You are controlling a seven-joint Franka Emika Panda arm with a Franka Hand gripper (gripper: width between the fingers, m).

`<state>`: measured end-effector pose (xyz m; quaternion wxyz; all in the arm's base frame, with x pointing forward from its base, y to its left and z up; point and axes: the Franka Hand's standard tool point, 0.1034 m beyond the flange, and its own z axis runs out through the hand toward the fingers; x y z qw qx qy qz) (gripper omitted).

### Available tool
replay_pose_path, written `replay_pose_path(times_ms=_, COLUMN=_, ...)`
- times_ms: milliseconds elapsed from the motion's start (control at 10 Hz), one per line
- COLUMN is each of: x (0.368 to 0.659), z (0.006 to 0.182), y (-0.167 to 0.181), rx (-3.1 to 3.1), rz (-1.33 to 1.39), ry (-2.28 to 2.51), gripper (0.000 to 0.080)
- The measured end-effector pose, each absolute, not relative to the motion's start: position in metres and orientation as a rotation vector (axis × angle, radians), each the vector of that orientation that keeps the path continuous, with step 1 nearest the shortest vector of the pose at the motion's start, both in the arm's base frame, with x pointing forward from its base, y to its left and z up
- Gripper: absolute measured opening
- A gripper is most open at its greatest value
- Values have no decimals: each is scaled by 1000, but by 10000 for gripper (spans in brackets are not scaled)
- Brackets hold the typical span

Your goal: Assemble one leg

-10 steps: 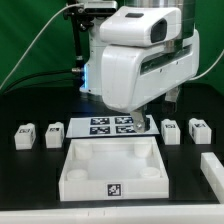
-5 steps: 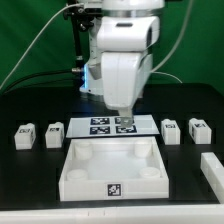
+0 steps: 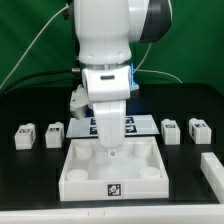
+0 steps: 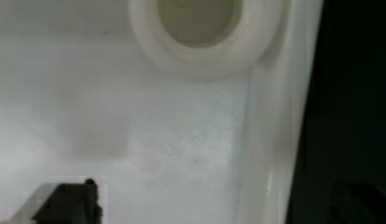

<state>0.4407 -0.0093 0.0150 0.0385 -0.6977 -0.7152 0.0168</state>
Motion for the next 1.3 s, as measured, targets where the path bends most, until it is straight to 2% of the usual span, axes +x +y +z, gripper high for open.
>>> replay_pose_path(times_ms=300, x=439, z=13, y=-10, rx=-2140, rz=56, ry=-2188, gripper=633)
replay_pose_path(times_ms=400, x=439, z=13, y=-10, rx=-2140, rz=56, ry=-2188, gripper=442)
replay_pose_path(times_ms=500, x=439, z=13, y=-10, rx=-2140, rz=57, ry=-2187, gripper=306)
replay_pose_path(times_ms=600, x=439, z=13, y=-10, rx=-2140, rz=57, ry=-2187, gripper=306)
replay_pose_path(times_ms=700, x=438, z=13, y=-10, rx=-2140, rz=58, ry=-2186, gripper=138)
replay_pose_path(times_ms=800, x=440, z=14, y=-10, rx=-2143, rz=52, ry=-2189, gripper=62)
replay_pose_path(times_ms=1300, x=442, z=14, y=-10, rx=-2148, rz=42, ry=-2193, gripper=62)
